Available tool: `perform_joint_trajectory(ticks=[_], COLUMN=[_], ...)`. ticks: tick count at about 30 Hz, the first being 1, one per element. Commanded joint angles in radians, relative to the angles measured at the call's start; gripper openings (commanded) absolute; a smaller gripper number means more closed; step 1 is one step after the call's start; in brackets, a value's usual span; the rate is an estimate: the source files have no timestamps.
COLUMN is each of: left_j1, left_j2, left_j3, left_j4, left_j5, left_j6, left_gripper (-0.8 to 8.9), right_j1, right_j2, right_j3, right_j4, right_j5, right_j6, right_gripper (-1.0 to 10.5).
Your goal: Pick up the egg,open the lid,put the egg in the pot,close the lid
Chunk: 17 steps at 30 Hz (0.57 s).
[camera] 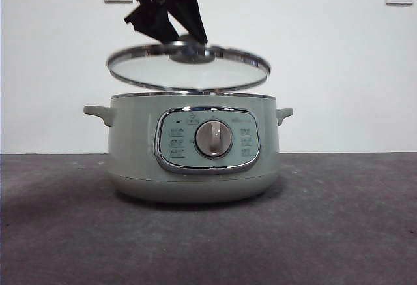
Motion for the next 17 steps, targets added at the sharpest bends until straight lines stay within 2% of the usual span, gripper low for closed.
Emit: perform_joint_trajectory(ticks=[1, 17], left_j1=[-0.003, -0.015], left_j2=[-0.002, 0.009], left_j3=[0.008, -0.085], left_j4=[0.039, 0.066], left_j5=[0.014, 0.014], left_j6=[0.013, 0.008], left_gripper=[-0.06, -0.06], right_j1=[0.003, 0.003], right_j2=[-0.028, -0.047], right_j3=[-0.042, -0.077], right_j4=[-0.023, -0.023], right_j5=[0.013, 0.028], right_j6=[0.024, 0.024], right_gripper=[5.0, 5.0])
